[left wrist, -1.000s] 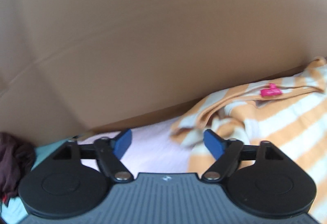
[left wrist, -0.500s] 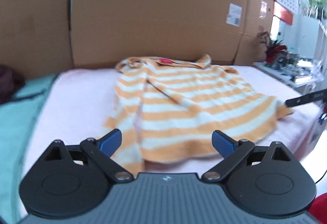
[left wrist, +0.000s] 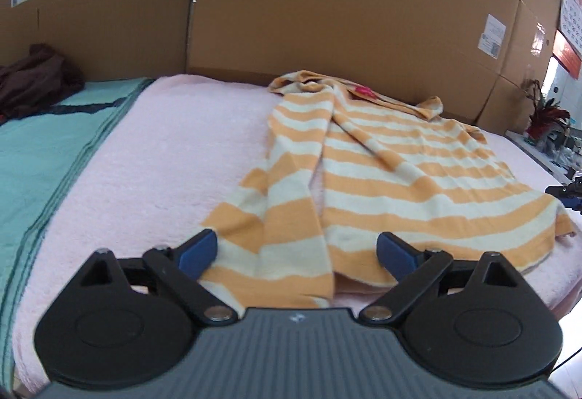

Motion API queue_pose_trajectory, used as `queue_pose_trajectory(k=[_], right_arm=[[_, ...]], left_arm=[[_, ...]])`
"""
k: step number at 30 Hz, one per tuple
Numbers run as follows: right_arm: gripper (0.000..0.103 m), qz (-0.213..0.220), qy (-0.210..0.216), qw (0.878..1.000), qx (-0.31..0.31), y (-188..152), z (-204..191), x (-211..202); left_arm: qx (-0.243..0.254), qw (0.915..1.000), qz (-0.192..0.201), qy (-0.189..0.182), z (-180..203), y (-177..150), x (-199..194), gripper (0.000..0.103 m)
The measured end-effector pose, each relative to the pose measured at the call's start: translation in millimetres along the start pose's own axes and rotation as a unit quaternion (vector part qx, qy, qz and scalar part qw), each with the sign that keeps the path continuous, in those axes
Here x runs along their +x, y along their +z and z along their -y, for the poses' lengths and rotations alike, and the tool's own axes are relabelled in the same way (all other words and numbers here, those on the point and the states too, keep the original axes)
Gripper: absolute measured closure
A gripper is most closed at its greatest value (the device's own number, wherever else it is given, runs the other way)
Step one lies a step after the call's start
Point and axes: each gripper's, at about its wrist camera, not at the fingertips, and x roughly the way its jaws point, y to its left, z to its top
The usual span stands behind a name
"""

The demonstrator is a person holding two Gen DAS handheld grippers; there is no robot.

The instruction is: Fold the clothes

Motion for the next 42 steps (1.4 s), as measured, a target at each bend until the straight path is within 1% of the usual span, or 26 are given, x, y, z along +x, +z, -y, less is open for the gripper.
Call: queue_pose_trajectory(k=[3,7,9,11,12,14,15,16,19,21,22,24,26,27,29,30,31,33,34,35,36,38,41,42], right_arm=[[0.068,0.005,-0.005,1.0,-0.02,5,-14,18],[0.068,-0.009,0.023,1.0,-0.01,11,-24,32],[0.068,-0.008,0.021,0.999,-0.027,10,-33,37],[0.079,-0.005,0.012,0.999,-0.037,10,-36,40],[0.096,-0.004,0.007,0.999,-0.041,9,-38,41],[0.098,-0.001,0.005,0.999,-0.039,10,-36,41],[0.098,0.001,0.008,1.0,-0.03,12,-33,40],[0.102,0.003,0.011,1.0,-0.02,14,-30,39],[0.103,0.008,0.02,1.0,0.008,20,-20,35],[0.103,0.015,0.003,1.0,-0.003,24,-18,31],[0.102,0.005,0.004,1.0,-0.004,24,-16,32],[0.102,-0.018,0.015,1.0,-0.004,22,-13,33],[0.097,-0.035,0.027,0.999,-0.007,16,-16,35],[0.094,-0.028,0.026,0.999,-0.014,13,-19,34],[0.077,-0.022,0.032,0.999,-0.015,10,-24,33],[0.074,-0.021,0.039,0.999,-0.011,9,-26,33],[0.073,-0.023,0.047,0.999,-0.009,8,-28,35],[0.076,-0.023,0.056,0.998,-0.014,6,-35,37],[0.089,-0.021,0.052,0.998,-0.021,4,-38,38],[0.097,-0.022,0.049,0.998,-0.026,3,-41,40],[0.097,-0.019,0.048,0.998,-0.023,3,-40,40],[0.098,-0.011,0.062,0.998,0.005,7,-33,37],[0.098,0.004,0.073,0.996,0.049,19,-17,27],[0.098,0.012,0.066,0.996,0.052,22,-14,23]], left_arm=[[-0.005,0.9998,0.005,0.017,-7,4,1,0.008],[0.015,0.9966,-0.001,0.081,-13,5,9,0.007],[0.021,0.9939,-0.008,0.108,-19,5,13,0.005],[0.019,0.9932,-0.007,0.115,-24,9,11,0.005],[0.017,0.9931,-0.006,0.116,-25,11,9,0.007],[0.021,0.9931,0.004,0.115,-21,16,1,0.008],[0.027,0.9934,0.011,0.111,-17,19,-5,0.008],[0.038,0.9938,0.021,0.103,-11,21,-13,0.008],[0.074,0.993,0.052,0.076,10,27,-34,0.004],[0.084,0.9931,0.067,0.045,21,32,-46,0.003],[0.088,0.9933,0.071,0.027,26,33,-49,0.003],[0.093,0.9935,0.065,-0.012,36,34,-48,0.002],[0.1,0.9937,0.042,-0.028,44,29,-37,0.002],[0.103,0.9937,0.029,-0.033,48,26,-31,0.002],[0.097,0.9944,0.015,-0.04,50,22,-25,0.002],[0.092,0.9948,0.01,-0.043,50,20,-23,0.003],[0.087,0.9952,0.006,-0.046,50,18,-21,0.003],[0.077,0.9957,-0.004,-0.052,50,14,-17,0.003],[0.072,0.9959,-0.008,-0.055,50,13,-15,0.003],[0.066,0.996,-0.013,-0.058,50,11,-13,0.003],[0.061,0.9961,-0.018,-0.062,50,9,-11,0.005],[0.051,0.996,-0.027,-0.068,50,5,-7,0.007],[0.036,0.9956,-0.041,-0.077,50,-1,-1,0.007],[0.031,0.9953,-0.045,-0.08,50,-2,1,0.007]])
